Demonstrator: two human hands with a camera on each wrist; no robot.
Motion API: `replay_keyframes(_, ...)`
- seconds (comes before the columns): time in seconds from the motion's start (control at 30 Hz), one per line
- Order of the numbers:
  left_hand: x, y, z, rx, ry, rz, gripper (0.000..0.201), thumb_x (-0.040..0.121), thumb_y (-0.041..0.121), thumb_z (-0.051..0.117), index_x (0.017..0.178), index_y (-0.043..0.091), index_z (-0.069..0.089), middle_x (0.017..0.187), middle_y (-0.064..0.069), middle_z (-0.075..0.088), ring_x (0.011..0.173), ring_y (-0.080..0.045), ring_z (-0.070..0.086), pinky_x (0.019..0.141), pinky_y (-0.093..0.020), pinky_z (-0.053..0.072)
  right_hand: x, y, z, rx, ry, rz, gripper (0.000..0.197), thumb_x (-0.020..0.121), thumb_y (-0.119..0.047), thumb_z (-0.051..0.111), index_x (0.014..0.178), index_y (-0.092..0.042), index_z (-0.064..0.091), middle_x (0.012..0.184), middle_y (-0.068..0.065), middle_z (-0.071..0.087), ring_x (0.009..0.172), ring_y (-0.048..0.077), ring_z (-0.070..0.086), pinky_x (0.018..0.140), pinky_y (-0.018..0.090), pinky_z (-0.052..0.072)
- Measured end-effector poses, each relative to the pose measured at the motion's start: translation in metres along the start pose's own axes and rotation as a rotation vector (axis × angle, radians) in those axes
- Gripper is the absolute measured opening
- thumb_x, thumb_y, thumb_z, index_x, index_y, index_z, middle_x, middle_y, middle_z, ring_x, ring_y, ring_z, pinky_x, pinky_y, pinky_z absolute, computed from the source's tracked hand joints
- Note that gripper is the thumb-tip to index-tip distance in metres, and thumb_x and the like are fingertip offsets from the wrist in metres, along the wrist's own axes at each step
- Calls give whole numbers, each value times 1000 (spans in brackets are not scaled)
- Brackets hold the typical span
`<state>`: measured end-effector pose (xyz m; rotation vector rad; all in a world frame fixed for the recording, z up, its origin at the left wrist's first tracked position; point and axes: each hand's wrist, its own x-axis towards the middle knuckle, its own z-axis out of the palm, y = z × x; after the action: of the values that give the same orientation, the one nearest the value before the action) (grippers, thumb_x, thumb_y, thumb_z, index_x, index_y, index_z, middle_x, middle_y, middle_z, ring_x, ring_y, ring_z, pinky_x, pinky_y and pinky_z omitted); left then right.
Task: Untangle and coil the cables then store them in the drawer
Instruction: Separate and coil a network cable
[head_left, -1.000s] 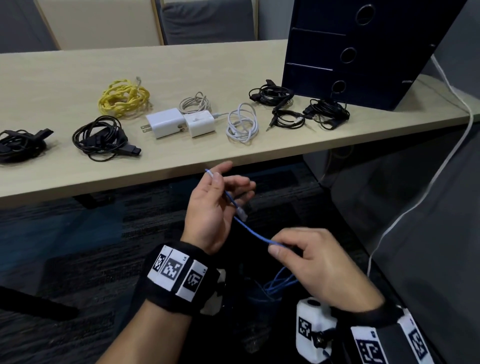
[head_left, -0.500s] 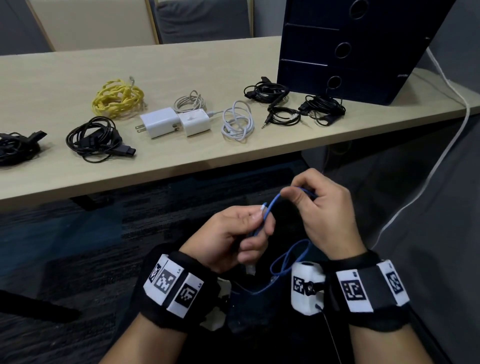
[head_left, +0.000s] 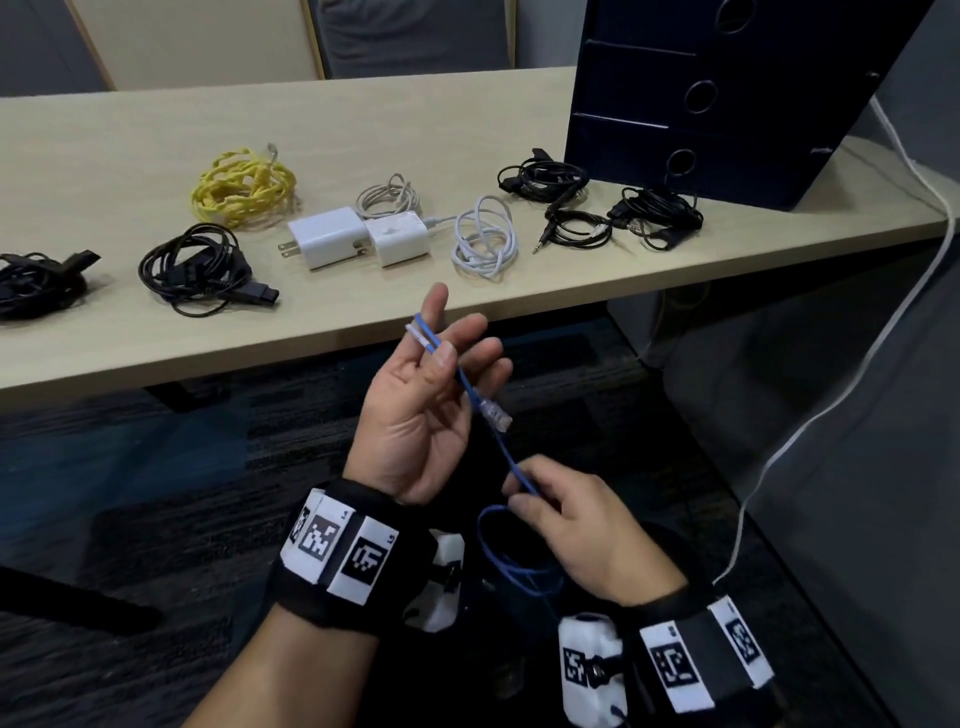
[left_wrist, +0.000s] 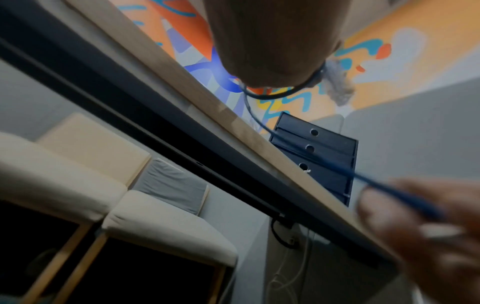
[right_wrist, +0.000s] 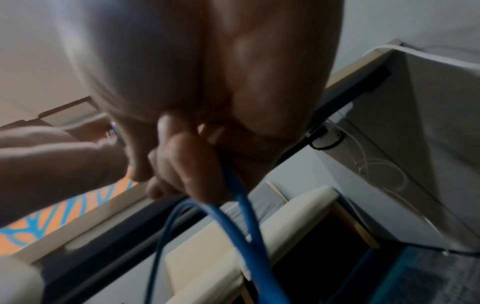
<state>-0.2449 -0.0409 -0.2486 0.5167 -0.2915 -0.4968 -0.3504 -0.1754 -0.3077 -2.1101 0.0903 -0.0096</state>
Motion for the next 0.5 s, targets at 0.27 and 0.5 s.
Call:
replay_keyframes(0.27,4,-10,-16,340,185,104,55,89,6,50,142,10,34,96,-6,73,92,-24,71,93,-43,51,-16,-20,-31,-65,33,-117,2,88,-29,62,89,-30,63,73,-6,63,67,9,58,64,29,46)
replay_keyframes(0.5,-2,-18,-19,841,-20,1,48,99,1,44,130,37,48,94,-12,68,76,-16,68,78,-22,50,-16,-29,-45,-95,205,-265,9,87,-21,64,89,-25,71,84,-12,69,80,4,65,72,17,46)
